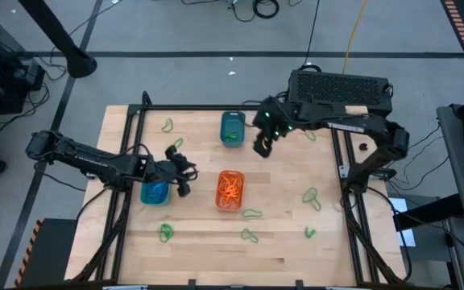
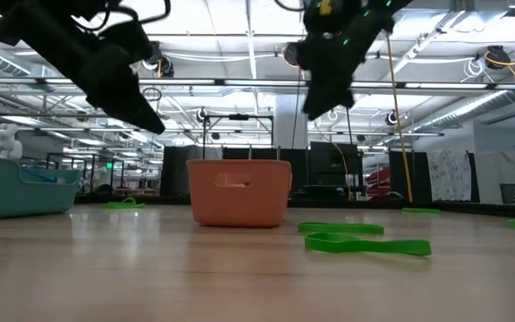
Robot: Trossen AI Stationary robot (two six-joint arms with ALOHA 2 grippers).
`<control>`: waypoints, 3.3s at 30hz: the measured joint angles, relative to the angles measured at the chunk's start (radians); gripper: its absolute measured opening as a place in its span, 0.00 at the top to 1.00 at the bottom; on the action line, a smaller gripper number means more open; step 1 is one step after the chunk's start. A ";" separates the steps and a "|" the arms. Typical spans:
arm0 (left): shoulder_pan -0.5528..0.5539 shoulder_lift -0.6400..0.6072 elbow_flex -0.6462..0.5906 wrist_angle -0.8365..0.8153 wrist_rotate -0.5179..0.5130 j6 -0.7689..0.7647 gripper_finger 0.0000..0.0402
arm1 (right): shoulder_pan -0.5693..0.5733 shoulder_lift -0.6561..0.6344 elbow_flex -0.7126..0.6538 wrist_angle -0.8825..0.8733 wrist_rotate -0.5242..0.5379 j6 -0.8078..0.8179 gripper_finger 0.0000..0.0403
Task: Sort rubber bands into baskets
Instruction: Put the green rubber band into the blue bin
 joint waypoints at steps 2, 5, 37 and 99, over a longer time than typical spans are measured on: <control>0.030 0.000 0.000 -0.034 -0.054 -0.080 0.69 | 0.050 -0.034 0.000 -0.093 0.001 0.046 0.67; 0.100 0.000 0.011 -0.153 -0.075 -0.140 0.69 | 0.147 -0.058 0.000 -0.190 0.002 0.109 0.67; 0.791 0.388 0.166 -0.406 0.342 0.128 0.69 | 0.935 -0.050 -0.093 0.180 0.559 -0.012 0.67; 0.584 0.588 0.578 -0.084 0.453 0.126 1.00 | 0.927 -0.051 -0.092 0.175 0.560 -0.046 0.67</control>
